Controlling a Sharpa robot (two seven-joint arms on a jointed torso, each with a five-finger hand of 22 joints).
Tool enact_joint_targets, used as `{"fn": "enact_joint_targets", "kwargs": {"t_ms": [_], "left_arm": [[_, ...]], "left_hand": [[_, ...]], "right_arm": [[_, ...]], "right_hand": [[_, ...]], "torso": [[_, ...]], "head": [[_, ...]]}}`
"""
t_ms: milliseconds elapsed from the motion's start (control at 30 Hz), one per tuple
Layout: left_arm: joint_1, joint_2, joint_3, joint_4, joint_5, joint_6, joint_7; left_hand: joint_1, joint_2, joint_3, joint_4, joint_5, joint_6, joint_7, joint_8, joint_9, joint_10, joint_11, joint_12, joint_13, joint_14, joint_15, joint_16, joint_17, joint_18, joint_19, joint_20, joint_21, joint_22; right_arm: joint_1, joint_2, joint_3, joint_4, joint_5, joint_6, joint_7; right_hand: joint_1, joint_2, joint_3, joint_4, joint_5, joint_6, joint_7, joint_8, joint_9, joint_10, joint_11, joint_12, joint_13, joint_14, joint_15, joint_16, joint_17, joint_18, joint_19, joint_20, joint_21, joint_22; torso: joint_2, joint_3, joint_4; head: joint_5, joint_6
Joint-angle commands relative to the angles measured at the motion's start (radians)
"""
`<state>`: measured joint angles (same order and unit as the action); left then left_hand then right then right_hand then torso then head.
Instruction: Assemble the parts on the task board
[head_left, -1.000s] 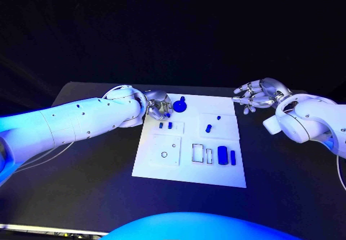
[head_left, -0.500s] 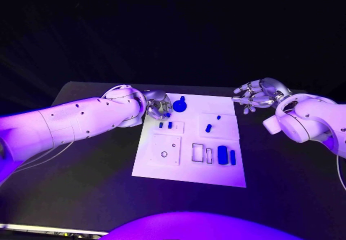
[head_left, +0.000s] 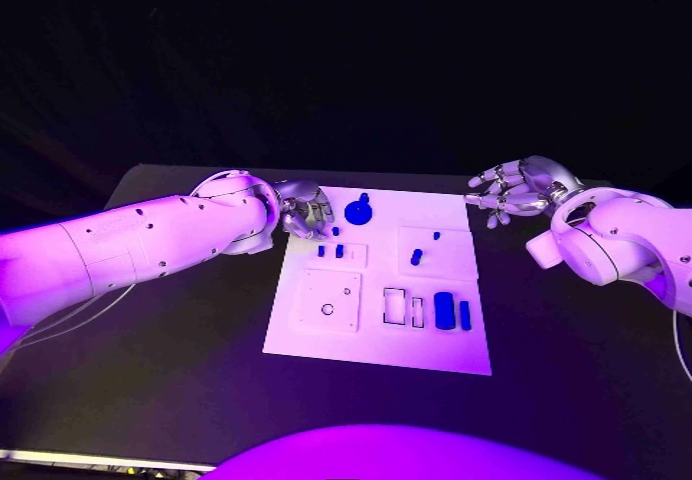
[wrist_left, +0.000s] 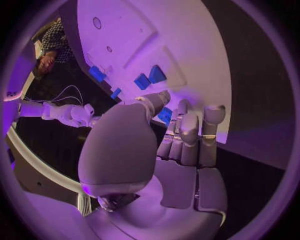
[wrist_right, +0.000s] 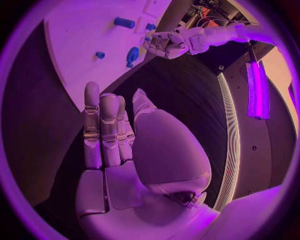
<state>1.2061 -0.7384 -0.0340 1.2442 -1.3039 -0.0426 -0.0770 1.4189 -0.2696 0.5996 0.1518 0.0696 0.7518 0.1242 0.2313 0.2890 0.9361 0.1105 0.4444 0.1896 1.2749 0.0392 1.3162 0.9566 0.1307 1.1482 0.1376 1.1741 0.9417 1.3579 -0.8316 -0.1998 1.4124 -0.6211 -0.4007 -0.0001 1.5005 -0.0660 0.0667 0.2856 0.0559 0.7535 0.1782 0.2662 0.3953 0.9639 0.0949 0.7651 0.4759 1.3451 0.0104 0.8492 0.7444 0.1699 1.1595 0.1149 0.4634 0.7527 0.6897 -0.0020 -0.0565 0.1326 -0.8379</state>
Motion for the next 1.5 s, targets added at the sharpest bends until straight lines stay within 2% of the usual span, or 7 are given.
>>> {"fn": "enact_joint_targets", "kwargs": {"t_ms": [33, 300, 367, 500, 700, 1167, 1500], "left_arm": [[0.000, -0.010, 0.005, -0.004, 0.058, 0.033, 0.003], [0.001, -0.047, 0.017, -0.019, 0.272, -0.017, 0.062], [0.001, -0.061, 0.019, -0.023, 0.425, -0.008, 0.110], [0.001, -0.089, 0.021, -0.021, 0.715, 0.034, 0.208], [0.001, -0.125, 0.021, 0.005, 0.964, 0.087, 0.335], [-0.006, -0.191, 0.021, 0.151, 1.114, 0.076, 0.459], [-0.009, -0.215, 0.022, 0.229, 1.138, 0.014, 0.496]], "left_hand": [[0.001, 0.003, -0.009, 0.001, -0.001, -0.009, 0.002, -0.006, -0.002, -0.010, 0.001, -0.004, 0.002, -0.007, 0.000, -0.004, -0.004, 0.009, -0.008, -0.001, -0.007, -0.004], [0.055, 0.033, 0.028, -0.020, 0.003, 0.065, 0.054, 0.046, 0.009, -0.001, 0.001, 0.023, 0.019, -0.031, -0.002, -0.020, -0.045, 0.012, -0.011, -0.004, -0.009, -0.009], [0.057, 0.043, 0.047, -0.024, 0.003, 0.098, 0.056, 0.073, 0.015, 0.010, 0.001, 0.044, 0.030, -0.071, -0.001, -0.056, -0.106, 0.025, -0.060, -0.005, -0.052, -0.071], [0.035, 0.050, 0.037, -0.029, -0.001, 0.112, 0.055, 0.103, 0.025, 0.000, 0.002, 0.071, 0.046, -0.238, 0.003, -0.222, -0.320, 0.055, -0.209, -0.001, -0.201, -0.235], [-0.074, 0.027, -0.121, 0.077, -0.006, 0.084, 0.049, 0.118, 0.032, 0.004, 0.003, 0.075, 0.050, -0.296, 0.014, -0.316, -0.357, 0.054, -0.228, 0.018, -0.358, -0.337], [0.018, 0.082, -0.335, 0.134, -0.001, 0.093, 0.051, 0.086, 0.018, 0.027, 0.016, -0.022, 0.017, -0.392, 0.039, -0.388, -0.382, 0.051, -0.258, 0.059, -0.662, -0.528], [0.056, 0.110, -0.391, 0.134, 0.001, 0.096, 0.061, 0.064, 0.007, 0.010, 0.030, -0.087, -0.014, -0.398, 0.053, -0.400, -0.409, 0.051, -0.283, 0.091, -0.820, -0.629]], "right_arm": [[-0.001, 0.002, 0.000, -0.003, -0.011, 0.018, 0.013], [-0.001, 0.003, 0.000, -0.014, -0.123, 0.079, 0.032], [0.000, 0.005, 0.000, -0.016, -0.161, 0.120, 0.039], [0.001, 0.011, 0.000, -0.012, -0.280, 0.165, 0.036], [0.002, 0.024, 0.000, -0.010, -0.504, 0.140, -0.010], [0.002, 0.076, -0.003, -0.008, -0.832, 0.096, -0.099], [-0.008, 0.142, -0.009, -0.039, -0.900, 0.117, -0.107]], "right_hand": [[0.014, 0.002, 0.003, -0.003, -0.003, -0.001, 0.004, 0.006, -0.002, -0.022, 0.002, -0.041, -0.030, 0.012, 0.003, 0.018, 0.029, 0.012, 0.016, 0.001, -0.004, -0.003], [0.081, -0.030, 0.063, -0.014, -0.002, 0.057, 0.009, 0.011, -0.024, 0.011, 0.010, -0.320, -0.237, 0.104, 0.004, 0.210, 0.224, -0.005, 0.094, -0.004, 0.141, 0.115], [0.101, -0.061, 0.124, -0.004, 0.150, 0.068, 0.021, -0.011, -0.041, 0.015, 0.019, -0.405, -0.297, 0.098, 0.010, 0.212, 0.224, -0.007, 0.085, -0.001, 0.156, 0.135], [0.115, -0.102, 0.208, -0.013, 0.142, 0.096, 0.015, -0.033, -0.061, 0.015, 0.026, -0.482, -0.359, 0.107, 0.019, 0.249, 0.258, -0.009, 0.087, -0.001, 0.216, 0.191], [0.067, -0.157, 0.339, -0.032, 0.143, 0.145, 0.005, -0.054, -0.080, 0.073, 0.020, -0.541, -0.413, 0.144, 0.014, 0.389, 0.394, -0.041, 0.148, 0.000, 0.434, 0.362], [0.014, -0.196, 0.396, -0.060, 0.138, 0.167, -0.004, -0.061, -0.084, 0.085, 0.017, -0.576, -0.413, 0.138, 0.016, 0.400, 0.392, -0.038, 0.131, -0.002, 0.438, 0.380], [-0.014, -0.203, 0.404, -0.068, 0.162, 0.181, -0.008, -0.058, -0.082, 0.088, 0.015, -0.584, -0.411, 0.141, 0.015, 0.412, 0.403, -0.041, 0.136, -0.003, 0.455, 0.397]], "torso": [[-0.001, 0.0011, -0.0009], [0.001, 0.0015, -0.0017], [0.001, 0.0019, -0.0023], [0.004, 0.0016, -0.0028], [0.004, 0.0011, -0.0019], [0.004, -0.0005, -0.0073], [0.008, 0.0011, -0.0199]], "head": [[0.000, 0.001], [-0.006, 0.005], [-0.032, 0.014], [-0.058, 0.027], [-0.082, 0.026], [-0.150, 0.040], [-0.149, 0.049]]}}
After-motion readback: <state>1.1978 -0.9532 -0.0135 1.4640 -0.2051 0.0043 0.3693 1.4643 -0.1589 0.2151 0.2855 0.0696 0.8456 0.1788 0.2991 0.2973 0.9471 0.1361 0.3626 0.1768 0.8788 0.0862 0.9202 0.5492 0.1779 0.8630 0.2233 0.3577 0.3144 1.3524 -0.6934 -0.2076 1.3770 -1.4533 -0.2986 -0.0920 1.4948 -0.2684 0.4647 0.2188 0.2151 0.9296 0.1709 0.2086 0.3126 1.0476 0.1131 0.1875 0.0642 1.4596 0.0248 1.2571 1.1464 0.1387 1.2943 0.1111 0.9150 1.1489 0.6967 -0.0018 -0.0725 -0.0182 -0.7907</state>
